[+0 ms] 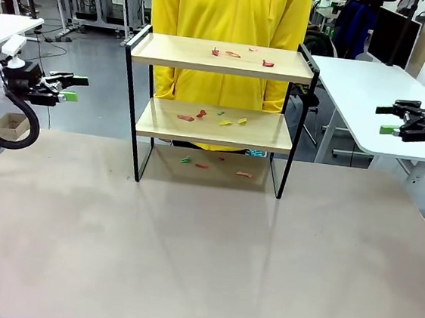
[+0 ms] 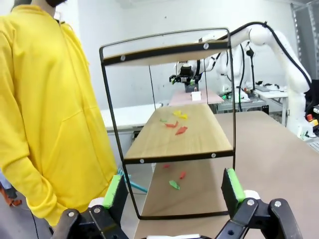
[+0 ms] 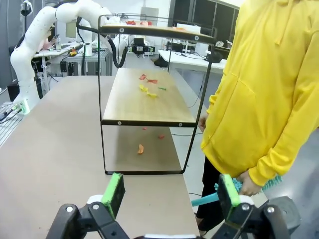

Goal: Clean the shelf.
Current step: Pick up the Duster handed by the human.

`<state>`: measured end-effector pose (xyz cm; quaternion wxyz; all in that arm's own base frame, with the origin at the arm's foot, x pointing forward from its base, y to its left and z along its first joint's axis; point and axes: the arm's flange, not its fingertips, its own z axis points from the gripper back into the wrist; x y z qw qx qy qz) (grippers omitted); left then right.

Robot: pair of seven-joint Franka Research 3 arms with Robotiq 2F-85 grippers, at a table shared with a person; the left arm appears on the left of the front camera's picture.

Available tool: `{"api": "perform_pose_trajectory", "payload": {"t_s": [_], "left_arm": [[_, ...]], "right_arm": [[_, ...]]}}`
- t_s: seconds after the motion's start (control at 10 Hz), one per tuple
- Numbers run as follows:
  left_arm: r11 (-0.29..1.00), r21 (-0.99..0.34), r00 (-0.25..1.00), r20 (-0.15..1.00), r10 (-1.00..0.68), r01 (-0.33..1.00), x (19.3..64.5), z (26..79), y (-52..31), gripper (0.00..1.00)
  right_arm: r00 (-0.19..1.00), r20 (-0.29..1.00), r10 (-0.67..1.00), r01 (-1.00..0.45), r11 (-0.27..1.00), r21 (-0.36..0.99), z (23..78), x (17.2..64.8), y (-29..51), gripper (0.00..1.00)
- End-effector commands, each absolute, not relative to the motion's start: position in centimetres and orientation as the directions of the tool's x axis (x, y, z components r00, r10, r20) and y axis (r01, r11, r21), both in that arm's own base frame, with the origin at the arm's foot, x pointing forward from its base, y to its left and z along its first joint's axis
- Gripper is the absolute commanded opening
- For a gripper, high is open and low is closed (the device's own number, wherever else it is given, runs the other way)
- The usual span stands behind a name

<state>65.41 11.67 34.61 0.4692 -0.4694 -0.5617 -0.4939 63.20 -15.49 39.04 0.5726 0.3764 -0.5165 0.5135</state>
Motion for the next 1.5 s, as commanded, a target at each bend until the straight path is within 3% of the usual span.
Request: {"api": "perform_pose_trajectory", "payload": {"t_s": [0.0, 0.4, 0.6, 0.7, 1.4], "left_arm": [[0.051, 0.133, -0.139, 0.982, 0.128, 0.990, 66.11, 35.33, 12.08, 1.00], [0.051, 0.133, -0.139, 0.980, 0.145, 0.990, 66.09, 35.31, 12.43, 1.00], [0.122, 0.115, -0.129, 0.985, 0.118, 0.986, 66.21, 35.29, 12.32, 1.00], [0.059, 0.132, -0.138, 0.983, 0.120, 0.989, 65.65, 34.84, 12.16, 1.00], [0.059, 0.132, -0.138, 0.983, 0.120, 0.989, 65.65, 34.84, 12.16, 1.00]], "right_arm": [[-0.108, 0.982, 0.153, -0.974, 0.180, -0.135, 39.96, 63.54, -15.39, 1.00], [-0.103, 0.989, 0.104, -0.978, 0.169, -0.120, 39.86, 63.90, -15.33, 1.00], [-0.084, 0.986, 0.144, -0.980, 0.169, -0.109, 39.83, 63.27, -15.15, 1.00], [-0.084, 0.986, 0.144, -0.980, 0.169, -0.109, 39.83, 63.27, -15.15, 1.00], [-0.084, 0.986, 0.144, -0.980, 0.169, -0.109, 39.83, 63.27, -15.15, 1.00]]}}
